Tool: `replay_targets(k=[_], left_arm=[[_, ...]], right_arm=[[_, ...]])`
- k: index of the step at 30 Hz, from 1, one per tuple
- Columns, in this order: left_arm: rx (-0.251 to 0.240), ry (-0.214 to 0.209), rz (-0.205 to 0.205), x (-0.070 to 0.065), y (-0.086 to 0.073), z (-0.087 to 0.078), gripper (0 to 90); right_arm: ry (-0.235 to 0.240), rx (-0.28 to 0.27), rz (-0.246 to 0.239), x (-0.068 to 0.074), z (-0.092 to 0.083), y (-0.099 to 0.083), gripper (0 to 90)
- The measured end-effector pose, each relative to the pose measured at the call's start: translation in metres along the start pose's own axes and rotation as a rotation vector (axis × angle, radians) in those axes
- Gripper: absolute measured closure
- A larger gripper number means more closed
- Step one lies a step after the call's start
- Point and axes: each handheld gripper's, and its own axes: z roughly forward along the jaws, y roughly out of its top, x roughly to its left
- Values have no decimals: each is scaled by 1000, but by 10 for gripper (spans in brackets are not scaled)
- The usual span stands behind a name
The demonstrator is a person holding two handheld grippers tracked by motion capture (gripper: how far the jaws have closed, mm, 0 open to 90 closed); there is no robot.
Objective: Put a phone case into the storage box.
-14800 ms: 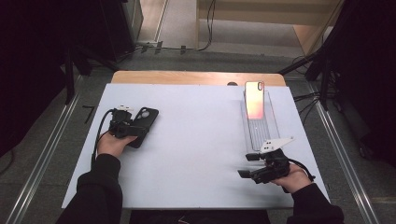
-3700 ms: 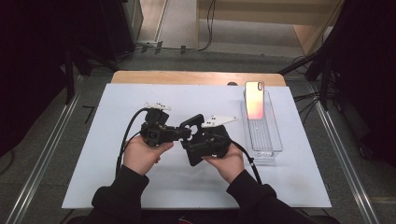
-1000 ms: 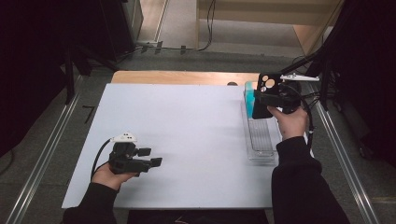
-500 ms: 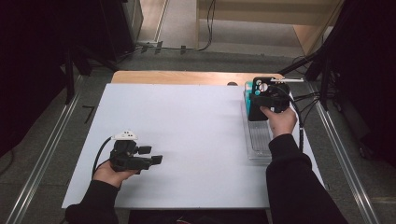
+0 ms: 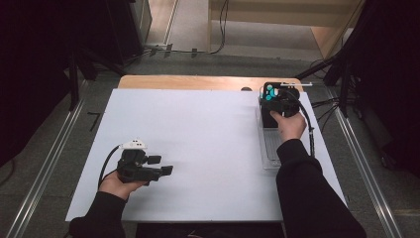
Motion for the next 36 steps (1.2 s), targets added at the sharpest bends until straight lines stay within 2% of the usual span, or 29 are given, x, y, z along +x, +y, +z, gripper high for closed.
replay_targets(k=[6,9,10,12,16,21,29,33,36], left_arm=[[1,2,0,1,-1,-2,309],[1,-2,0,1,-2,-1,309],[0,-5,-1,2,-2,-1,309],[0,-1,0,2,-3,-2,309],[-8,1,-3,2,-3,-4,309],[-10,1,-7,1,-3,-5,309],[-9,4,-11,3,-3,-4,309],[-13,3,-17,5,-3,-6,309],[-16,2,-21,6,-4,-8,309]], right_arm=[[4,18,-29,0,4,5,129],[6,17,-17,0,3,7,61],[5,13,-20,-1,3,8,6],[-1,27,-14,-2,1,10,0],[26,26,1,-2,-10,11,0],[51,34,-48,9,-28,13,0],[139,51,-98,29,-46,13,0],[221,70,-127,39,-45,11,0],[245,80,-150,47,-44,8,0]])
